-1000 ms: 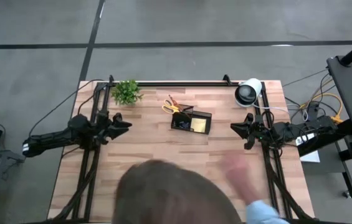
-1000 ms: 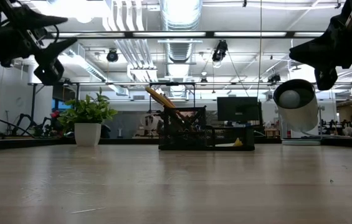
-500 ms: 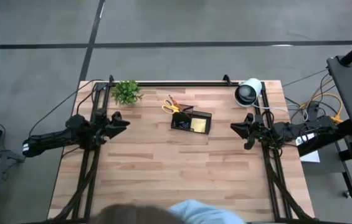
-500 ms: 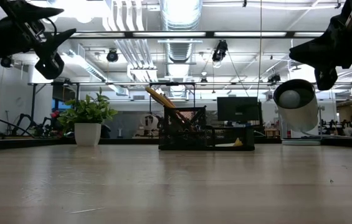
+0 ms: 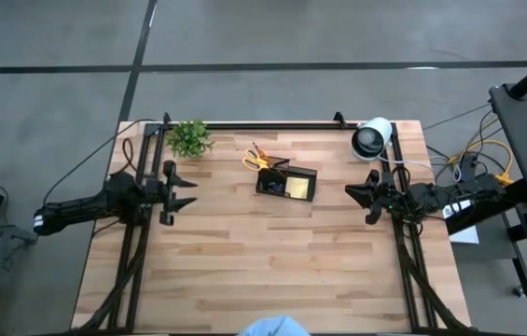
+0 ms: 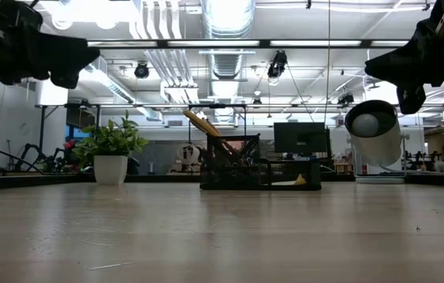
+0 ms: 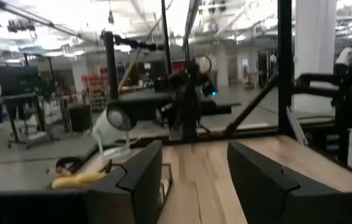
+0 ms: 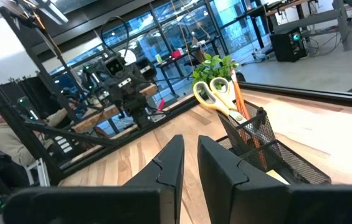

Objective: Pick and place office supplies into organizer
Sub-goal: Return to Home Position

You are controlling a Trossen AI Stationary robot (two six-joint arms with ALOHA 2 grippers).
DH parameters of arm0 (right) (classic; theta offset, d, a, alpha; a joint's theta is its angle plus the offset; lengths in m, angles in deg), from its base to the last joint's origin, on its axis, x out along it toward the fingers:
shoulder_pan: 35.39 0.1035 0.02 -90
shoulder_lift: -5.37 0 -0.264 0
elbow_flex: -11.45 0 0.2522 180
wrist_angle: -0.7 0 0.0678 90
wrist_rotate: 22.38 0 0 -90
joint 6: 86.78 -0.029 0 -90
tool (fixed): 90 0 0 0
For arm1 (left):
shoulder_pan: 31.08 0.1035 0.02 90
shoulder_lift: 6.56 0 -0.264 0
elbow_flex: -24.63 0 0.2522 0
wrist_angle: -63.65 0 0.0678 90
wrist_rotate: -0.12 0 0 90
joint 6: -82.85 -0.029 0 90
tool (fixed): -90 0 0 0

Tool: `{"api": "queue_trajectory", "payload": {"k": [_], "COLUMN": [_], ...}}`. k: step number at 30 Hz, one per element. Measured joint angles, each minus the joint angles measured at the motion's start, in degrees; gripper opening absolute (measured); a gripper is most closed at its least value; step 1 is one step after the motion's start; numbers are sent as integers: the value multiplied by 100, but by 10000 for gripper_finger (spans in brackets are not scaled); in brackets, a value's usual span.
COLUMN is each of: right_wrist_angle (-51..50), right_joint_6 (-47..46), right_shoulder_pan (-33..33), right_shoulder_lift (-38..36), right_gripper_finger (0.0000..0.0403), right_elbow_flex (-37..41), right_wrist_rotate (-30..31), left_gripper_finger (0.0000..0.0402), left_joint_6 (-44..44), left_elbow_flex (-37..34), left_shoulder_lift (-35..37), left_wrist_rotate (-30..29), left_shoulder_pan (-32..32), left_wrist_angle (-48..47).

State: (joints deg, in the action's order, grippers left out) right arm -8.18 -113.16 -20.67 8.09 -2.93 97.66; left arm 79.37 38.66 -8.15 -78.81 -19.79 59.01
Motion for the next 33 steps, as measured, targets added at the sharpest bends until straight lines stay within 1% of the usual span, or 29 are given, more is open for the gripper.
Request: {"api": "queue_trajectory", "payload": {"k": [6, 9, 11, 14, 18, 33], "right_wrist_angle": [0, 2, 0, 2, 2, 2], "right_joint_6": [-1, -2, -1, -2, -2, -2], "right_shoulder_pan": [-1, 0, -1, 0, -1, -1], "right_shoulder_lift": [0, 0, 0, 0, 0, 0], "right_gripper_finger": [38, 38, 38, 38, 38, 38], "right_elbow_flex": [0, 0, 0, 0, 0, 0], "right_wrist_rotate": [0, 0, 0, 0, 0, 0], "left_gripper_finger": [167, 167, 167, 167, 167, 167], "left_joint_6": [5, -21, -195, -435, -439, -439], "left_elbow_flex": [0, 0, 0, 0, 0, 0], "left_shoulder_lift": [0, 0, 2, 1, -4, -8], "left_wrist_rotate": [-120, -175, -175, -177, -177, -180], "left_shoulder_pan": [0, 0, -2, 0, 0, 0], "left_wrist_angle": [39, -376, -517, -467, -341, -361]}}
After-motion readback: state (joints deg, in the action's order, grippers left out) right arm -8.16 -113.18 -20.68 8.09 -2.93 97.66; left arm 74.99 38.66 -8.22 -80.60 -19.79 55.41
